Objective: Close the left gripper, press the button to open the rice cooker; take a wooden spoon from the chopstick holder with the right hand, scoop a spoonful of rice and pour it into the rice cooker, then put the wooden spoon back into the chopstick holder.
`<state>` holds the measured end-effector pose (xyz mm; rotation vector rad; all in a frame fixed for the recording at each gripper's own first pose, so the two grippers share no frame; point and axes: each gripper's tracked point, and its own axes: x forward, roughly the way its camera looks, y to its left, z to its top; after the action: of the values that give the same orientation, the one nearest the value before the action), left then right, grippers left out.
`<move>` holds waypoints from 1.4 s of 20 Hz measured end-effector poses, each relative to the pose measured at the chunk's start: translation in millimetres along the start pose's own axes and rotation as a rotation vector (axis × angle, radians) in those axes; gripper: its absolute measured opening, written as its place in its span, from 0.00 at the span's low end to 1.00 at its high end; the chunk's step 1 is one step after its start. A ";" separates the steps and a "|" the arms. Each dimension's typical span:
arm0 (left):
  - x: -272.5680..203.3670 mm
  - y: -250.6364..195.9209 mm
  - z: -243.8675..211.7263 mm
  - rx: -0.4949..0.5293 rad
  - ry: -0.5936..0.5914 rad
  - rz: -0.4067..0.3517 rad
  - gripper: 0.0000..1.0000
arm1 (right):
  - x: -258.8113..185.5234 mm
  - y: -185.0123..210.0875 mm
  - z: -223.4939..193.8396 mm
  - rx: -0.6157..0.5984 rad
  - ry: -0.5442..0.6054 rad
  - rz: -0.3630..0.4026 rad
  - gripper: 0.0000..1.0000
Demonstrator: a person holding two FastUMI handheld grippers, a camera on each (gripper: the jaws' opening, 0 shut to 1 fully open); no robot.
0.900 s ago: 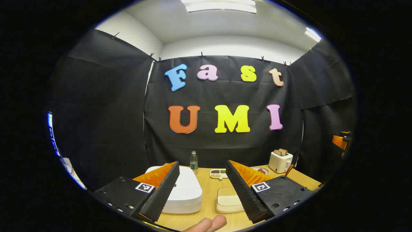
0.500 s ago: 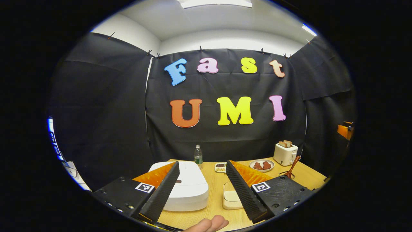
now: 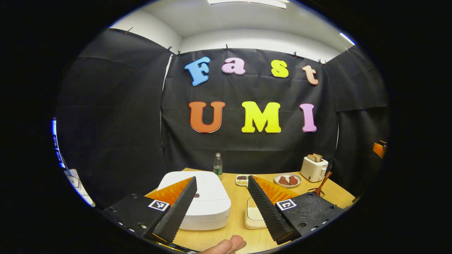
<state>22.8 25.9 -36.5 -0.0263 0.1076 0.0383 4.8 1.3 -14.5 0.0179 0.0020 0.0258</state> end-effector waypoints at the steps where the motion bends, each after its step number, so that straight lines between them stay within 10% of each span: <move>1: 2.8 1.3 -0.5 -0.002 0.004 -0.002 0.94 | 0.8 0.6 -3.2 0.002 0.005 0.002 1.00; 9: 40.6 38.4 -36.4 0.035 0.139 0.087 0.89 | 7.7 1.2 -30.2 -0.007 0.036 0.019 1.00; 16: 79.8 56.0 -85.1 0.080 0.339 0.119 0.03 | 10.9 6.1 -51.6 -0.003 0.051 0.042 0.96; 28: 109.5 75.5 -124.8 -0.004 0.483 0.214 0.00 | 25.5 -10.0 -90.6 0.057 0.113 0.060 0.96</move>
<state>115.3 101.8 -174.2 -0.0272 0.5937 0.2464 30.3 -6.3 -105.4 0.0731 0.1152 0.0865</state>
